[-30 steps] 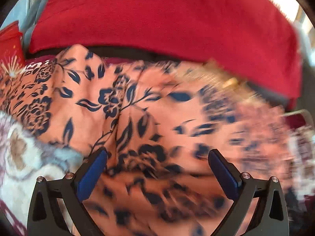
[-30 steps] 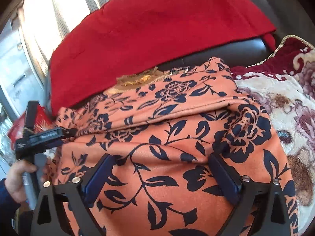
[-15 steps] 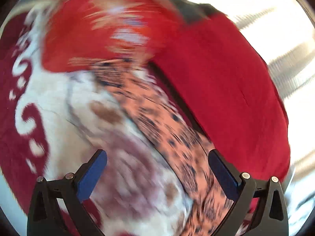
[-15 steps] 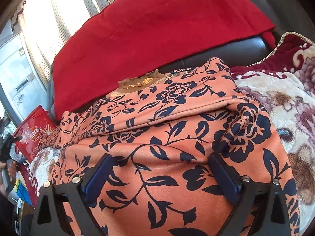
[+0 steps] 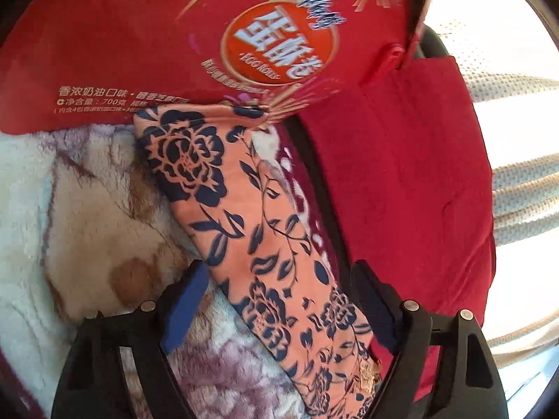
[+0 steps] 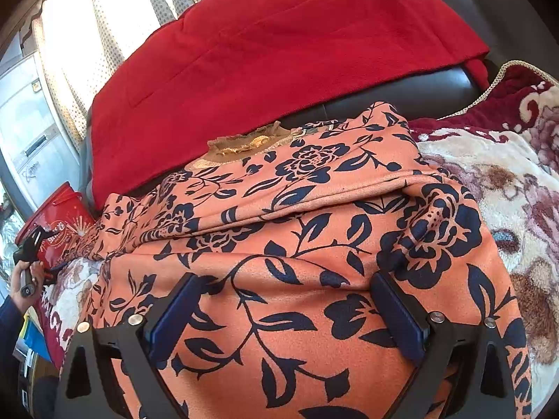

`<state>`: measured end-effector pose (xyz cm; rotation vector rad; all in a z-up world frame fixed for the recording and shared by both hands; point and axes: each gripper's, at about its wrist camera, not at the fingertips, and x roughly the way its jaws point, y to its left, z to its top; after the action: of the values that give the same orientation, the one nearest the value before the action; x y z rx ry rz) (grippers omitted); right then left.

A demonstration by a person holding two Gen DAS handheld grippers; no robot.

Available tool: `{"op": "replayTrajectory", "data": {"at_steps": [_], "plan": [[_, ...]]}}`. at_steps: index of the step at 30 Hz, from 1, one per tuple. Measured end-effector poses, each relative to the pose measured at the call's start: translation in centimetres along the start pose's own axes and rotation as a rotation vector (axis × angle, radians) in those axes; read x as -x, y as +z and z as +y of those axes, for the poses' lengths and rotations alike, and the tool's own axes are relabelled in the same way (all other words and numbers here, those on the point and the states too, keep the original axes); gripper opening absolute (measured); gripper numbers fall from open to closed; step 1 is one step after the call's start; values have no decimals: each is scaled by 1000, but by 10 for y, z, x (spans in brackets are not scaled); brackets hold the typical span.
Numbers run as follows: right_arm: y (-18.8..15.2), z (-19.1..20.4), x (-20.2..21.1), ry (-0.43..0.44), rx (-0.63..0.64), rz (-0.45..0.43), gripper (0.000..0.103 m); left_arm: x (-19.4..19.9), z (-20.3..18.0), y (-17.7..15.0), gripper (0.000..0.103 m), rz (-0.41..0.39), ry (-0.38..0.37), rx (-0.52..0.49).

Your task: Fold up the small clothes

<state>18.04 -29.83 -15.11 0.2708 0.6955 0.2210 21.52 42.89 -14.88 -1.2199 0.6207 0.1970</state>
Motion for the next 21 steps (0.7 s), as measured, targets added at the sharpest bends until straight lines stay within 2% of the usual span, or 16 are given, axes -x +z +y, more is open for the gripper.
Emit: {"op": "replayTrajectory", "data": {"at_steps": [5, 7, 8, 9, 10, 11, 13, 14, 16, 17, 18, 21], "plan": [[0, 0, 1, 5, -3, -2, 99, -10, -1, 1, 83, -11, 49, 3], [0, 0, 1, 7, -4, -3, 99, -14, -1, 5, 78, -22, 64, 19], [0, -1, 1, 10, -6, -4, 99, -18, -2, 7, 72, -23, 89, 21], [0, -1, 1, 12, -7, -5, 99, -25, -4, 11, 47, -12, 147, 14], [0, -1, 1, 13, -9, -6, 99, -34, -3, 18, 15, 4, 206, 19], [0, -1, 1, 14, -10, -7, 99, -38, 2, 20, 6, 12, 259, 33], [0, -2, 2, 15, -11, -8, 99, -43, 0, 24, 6, 9, 281, 48], [0, -2, 2, 17, -13, -10, 99, -42, -17, 22, 5, -9, 332, -22], [0, -3, 3, 23, -19, -13, 99, -36, -56, 10, 5, -55, 376, -190], [0, -3, 3, 27, -21, -15, 99, -30, -90, -4, 5, -84, 365, -321], [0, -4, 3, 30, -24, -17, 99, -24, -116, -17, 5, -104, 346, -407], [0, -4, 4, 40, -32, -23, 99, 0, -209, -78, 5, -158, 211, -665]]}}
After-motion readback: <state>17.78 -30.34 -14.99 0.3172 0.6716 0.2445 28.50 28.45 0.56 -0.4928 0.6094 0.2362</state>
